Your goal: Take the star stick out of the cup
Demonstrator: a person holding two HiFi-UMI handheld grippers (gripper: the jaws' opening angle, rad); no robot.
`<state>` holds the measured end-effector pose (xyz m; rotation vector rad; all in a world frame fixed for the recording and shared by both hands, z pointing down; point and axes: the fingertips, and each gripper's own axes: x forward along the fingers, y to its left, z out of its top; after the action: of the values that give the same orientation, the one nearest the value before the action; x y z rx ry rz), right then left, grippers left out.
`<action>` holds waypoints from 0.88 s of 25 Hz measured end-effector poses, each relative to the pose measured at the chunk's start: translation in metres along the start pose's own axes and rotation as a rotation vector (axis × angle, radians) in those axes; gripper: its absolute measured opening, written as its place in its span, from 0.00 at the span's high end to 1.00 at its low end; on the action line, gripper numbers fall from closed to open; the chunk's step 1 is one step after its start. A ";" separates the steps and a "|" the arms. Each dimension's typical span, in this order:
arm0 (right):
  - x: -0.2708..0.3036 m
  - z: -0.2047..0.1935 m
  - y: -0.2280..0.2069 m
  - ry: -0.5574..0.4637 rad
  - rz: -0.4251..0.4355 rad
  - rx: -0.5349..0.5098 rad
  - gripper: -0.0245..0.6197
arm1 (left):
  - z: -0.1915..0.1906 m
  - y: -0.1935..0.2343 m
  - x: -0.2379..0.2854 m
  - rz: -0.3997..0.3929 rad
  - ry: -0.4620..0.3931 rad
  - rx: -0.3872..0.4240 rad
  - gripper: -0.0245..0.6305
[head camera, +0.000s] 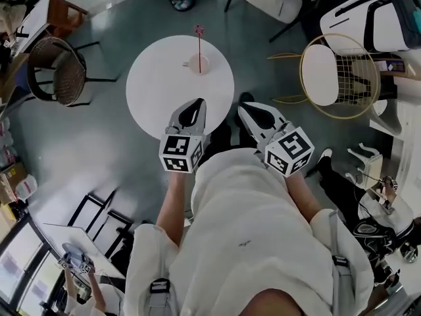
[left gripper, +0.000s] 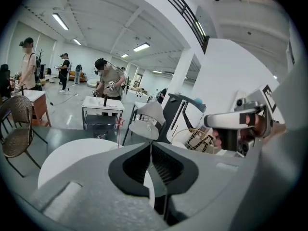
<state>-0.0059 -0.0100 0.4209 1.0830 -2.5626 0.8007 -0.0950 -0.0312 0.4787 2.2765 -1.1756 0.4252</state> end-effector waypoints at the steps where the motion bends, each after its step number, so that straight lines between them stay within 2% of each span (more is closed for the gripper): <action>1: -0.002 0.001 -0.004 0.002 -0.007 0.006 0.95 | 0.000 -0.001 0.004 -0.003 0.005 -0.004 0.95; 7: 0.002 0.001 -0.024 0.014 -0.023 0.034 0.95 | -0.001 0.001 0.028 -0.021 0.045 -0.016 0.94; 14: 0.016 0.018 -0.041 0.017 -0.008 0.027 0.95 | 0.005 0.014 0.053 0.003 0.077 -0.020 0.94; 22: 0.026 0.025 -0.061 0.042 -0.002 0.028 0.95 | 0.014 0.030 0.083 0.032 0.094 -0.001 0.86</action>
<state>0.0196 -0.0742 0.4354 1.0645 -2.5226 0.8518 -0.0720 -0.1081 0.5183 2.2140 -1.1655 0.5378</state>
